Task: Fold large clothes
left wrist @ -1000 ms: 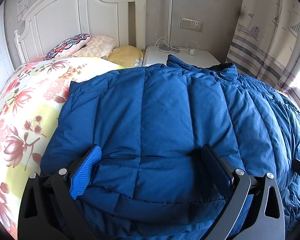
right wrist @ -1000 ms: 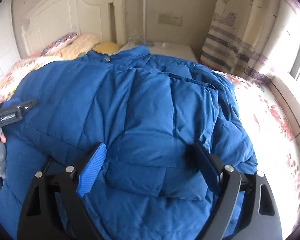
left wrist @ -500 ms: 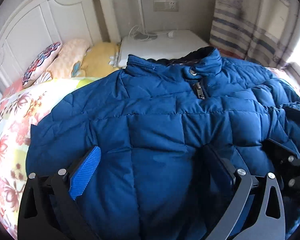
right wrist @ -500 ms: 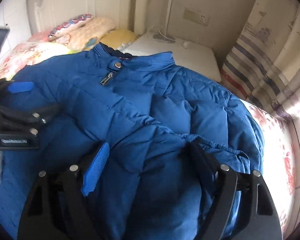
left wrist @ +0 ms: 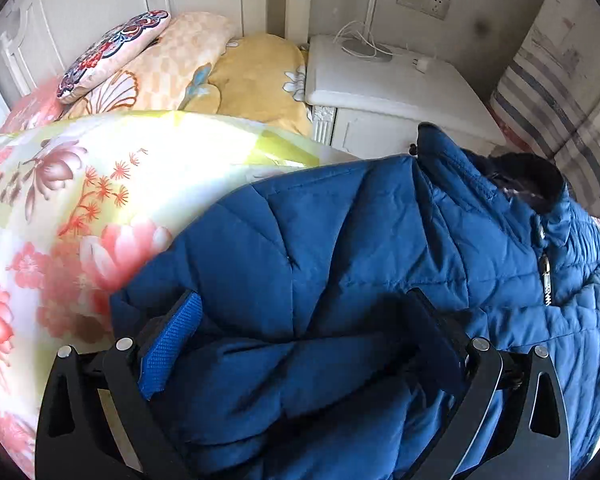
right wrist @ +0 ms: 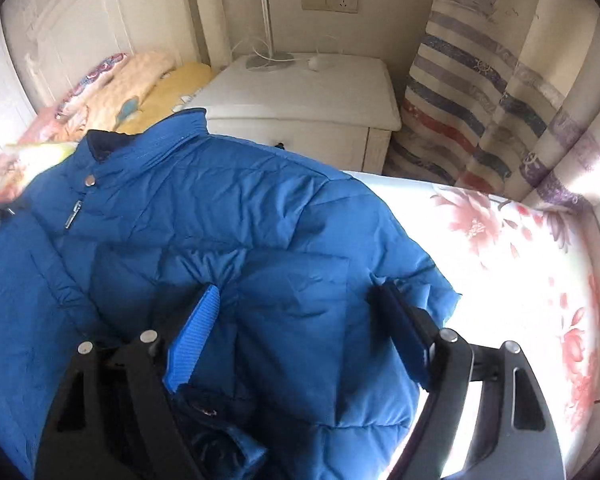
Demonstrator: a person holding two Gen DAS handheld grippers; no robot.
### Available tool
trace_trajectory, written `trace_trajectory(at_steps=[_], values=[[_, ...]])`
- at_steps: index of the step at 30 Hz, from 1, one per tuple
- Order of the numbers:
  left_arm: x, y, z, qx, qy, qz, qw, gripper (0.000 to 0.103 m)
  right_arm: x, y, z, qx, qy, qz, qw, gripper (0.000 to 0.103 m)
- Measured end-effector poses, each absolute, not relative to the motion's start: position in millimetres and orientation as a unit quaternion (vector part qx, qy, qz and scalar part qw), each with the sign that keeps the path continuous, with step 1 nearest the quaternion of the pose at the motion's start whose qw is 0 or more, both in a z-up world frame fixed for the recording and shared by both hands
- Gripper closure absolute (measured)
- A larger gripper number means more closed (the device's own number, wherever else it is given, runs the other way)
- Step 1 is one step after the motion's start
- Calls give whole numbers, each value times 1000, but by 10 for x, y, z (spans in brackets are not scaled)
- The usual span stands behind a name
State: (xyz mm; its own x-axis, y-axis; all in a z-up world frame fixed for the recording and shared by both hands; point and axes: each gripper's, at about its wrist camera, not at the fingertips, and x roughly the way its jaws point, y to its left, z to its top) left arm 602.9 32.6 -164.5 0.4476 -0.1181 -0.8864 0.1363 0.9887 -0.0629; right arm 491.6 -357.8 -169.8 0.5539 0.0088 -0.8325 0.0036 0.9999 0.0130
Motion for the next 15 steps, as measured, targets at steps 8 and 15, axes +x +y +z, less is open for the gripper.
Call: trace_trajectory(at_steps=[8, 15], values=[[6242, 329, -1555, -2, 524, -73, 849, 5, 5280, -3803, -1687, -16, 478, -35, 878, 23], [5840, 269, -1201, 19, 458, -72, 886, 8, 5006, -3730, -1441, -8, 454, -37, 890, 21]])
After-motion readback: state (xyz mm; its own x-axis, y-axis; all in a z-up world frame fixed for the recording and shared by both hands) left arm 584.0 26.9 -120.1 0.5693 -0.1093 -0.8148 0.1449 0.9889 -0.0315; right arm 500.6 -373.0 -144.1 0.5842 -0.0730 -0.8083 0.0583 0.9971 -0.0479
